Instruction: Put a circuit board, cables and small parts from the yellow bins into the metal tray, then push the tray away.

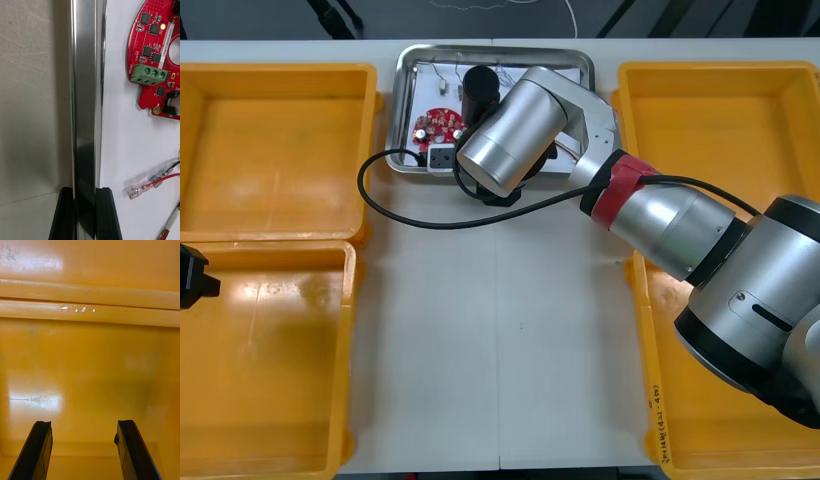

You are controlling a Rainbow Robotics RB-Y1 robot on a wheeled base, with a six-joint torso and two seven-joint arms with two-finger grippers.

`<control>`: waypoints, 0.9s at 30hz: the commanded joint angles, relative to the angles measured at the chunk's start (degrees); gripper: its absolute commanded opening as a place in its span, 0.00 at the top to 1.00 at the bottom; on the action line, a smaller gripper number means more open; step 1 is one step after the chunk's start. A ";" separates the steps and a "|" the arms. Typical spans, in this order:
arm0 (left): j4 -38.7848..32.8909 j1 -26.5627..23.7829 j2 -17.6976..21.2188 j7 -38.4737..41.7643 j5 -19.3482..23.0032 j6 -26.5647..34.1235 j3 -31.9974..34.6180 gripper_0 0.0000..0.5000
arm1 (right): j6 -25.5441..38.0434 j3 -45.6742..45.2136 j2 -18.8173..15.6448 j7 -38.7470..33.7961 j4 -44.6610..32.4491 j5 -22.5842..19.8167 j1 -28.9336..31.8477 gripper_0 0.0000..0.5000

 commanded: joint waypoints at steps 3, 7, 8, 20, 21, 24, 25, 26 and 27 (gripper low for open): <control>-1.72 0.63 1.81 -4.95 0.39 0.37 0.19 0.00 | -2.45 -1.65 1.18 3.27 0.71 1.18 -2.61 1.00; -1.72 0.63 1.81 -4.95 0.39 0.37 0.19 0.00 | -3.42 -1.56 1.18 3.80 1.32 1.62 -2.61 1.00; -1.72 0.63 1.81 -4.95 0.39 0.37 0.19 0.00 | -3.51 -1.65 1.18 3.80 1.41 1.62 -2.61 1.00; -1.72 0.63 1.81 -4.95 0.39 0.37 0.19 0.00 | -3.51 -1.65 1.18 5.38 1.41 1.71 -2.52 1.00; -1.72 0.63 1.81 -4.95 0.39 0.37 0.19 0.00 | -3.42 -1.65 1.18 5.47 1.50 1.71 -2.52 1.00; -1.72 0.63 1.81 -4.95 0.39 0.37 0.19 0.00 | -3.42 -1.56 1.18 6.00 1.41 2.15 -2.52 0.49; -1.72 0.63 1.81 -4.95 0.39 0.37 0.19 0.00 | -3.42 -1.56 1.18 6.09 1.50 2.15 -2.52 0.32; -1.72 0.63 1.81 -4.95 0.39 0.37 0.19 0.00 | -3.42 -1.56 1.18 6.26 1.50 2.15 -2.52 0.20; -1.72 0.63 1.81 -4.95 0.39 0.37 0.19 0.00 | -3.42 -1.56 1.18 6.26 1.50 2.15 -2.52 0.16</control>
